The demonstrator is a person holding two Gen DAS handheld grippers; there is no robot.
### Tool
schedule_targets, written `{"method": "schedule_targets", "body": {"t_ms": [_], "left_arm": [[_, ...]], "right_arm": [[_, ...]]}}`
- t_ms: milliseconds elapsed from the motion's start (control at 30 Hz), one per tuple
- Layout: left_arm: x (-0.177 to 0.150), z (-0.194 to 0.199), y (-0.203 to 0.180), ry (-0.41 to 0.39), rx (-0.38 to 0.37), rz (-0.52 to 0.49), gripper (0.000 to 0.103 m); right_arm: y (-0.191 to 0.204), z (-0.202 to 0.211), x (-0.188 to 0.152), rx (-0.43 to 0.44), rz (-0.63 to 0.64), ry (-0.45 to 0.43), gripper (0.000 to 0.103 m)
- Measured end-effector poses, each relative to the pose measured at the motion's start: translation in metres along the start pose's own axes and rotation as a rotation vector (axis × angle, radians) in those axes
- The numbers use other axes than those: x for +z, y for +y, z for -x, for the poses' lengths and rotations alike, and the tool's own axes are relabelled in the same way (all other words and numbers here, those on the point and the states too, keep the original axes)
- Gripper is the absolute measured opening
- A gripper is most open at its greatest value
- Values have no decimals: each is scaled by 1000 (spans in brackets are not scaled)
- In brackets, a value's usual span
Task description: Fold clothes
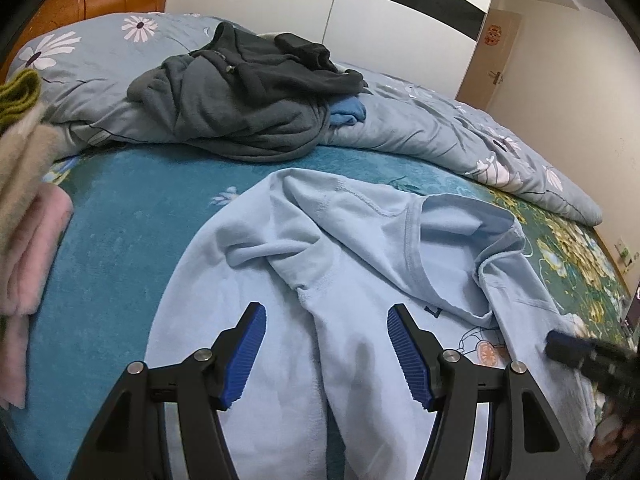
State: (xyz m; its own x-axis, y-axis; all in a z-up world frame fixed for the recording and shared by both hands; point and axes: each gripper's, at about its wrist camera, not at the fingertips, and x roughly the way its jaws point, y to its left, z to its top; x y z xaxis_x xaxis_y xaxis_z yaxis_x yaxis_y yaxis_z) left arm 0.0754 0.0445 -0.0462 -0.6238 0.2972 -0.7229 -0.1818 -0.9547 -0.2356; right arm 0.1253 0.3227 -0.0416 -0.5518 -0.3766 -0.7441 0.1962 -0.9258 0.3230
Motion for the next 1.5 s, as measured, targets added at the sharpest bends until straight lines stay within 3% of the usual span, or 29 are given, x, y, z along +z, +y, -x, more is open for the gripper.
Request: {"method": "schedule_targets", "body": {"t_ms": [100, 300, 333, 433, 467, 633, 1033, 1100, 1167, 1300, 1500], "left_arm": [[-1, 0, 4, 2, 2, 6, 67], [-4, -2, 12, 4, 0, 24, 68], [-5, -2, 14, 5, 0, 27, 68], [-5, -4, 17, 6, -1, 31, 68], [-4, -5, 18, 7, 0, 30, 68], [11, -9, 18, 0, 12, -22, 68], [78, -55, -13, 9, 38, -424, 68], [84, -65, -17, 23, 19, -465, 68], [92, -79, -15, 58, 6, -442, 68], [103, -102, -6, 102, -22, -344, 68], [99, -115, -3, 104, 56, -299, 68]], "right_arm": [[20, -16, -6, 4, 53, 43, 38], [42, -28, -15, -122, 156, 67, 38], [43, -29, -15, -134, 157, 69, 36], [41, -30, -13, -177, 154, 72, 8], [38, -29, -12, -173, 143, 72, 5], [10, -3, -2, -129, 52, 35, 1], [-112, 58, 90, -469, -29, -60, 1], [-129, 59, 108, -514, -46, -78, 0], [-142, 58, 124, -561, -58, -101, 0], [-175, 54, 138, -518, -158, -105, 0], [-192, 54, 94, -385, -243, -74, 0]]}}
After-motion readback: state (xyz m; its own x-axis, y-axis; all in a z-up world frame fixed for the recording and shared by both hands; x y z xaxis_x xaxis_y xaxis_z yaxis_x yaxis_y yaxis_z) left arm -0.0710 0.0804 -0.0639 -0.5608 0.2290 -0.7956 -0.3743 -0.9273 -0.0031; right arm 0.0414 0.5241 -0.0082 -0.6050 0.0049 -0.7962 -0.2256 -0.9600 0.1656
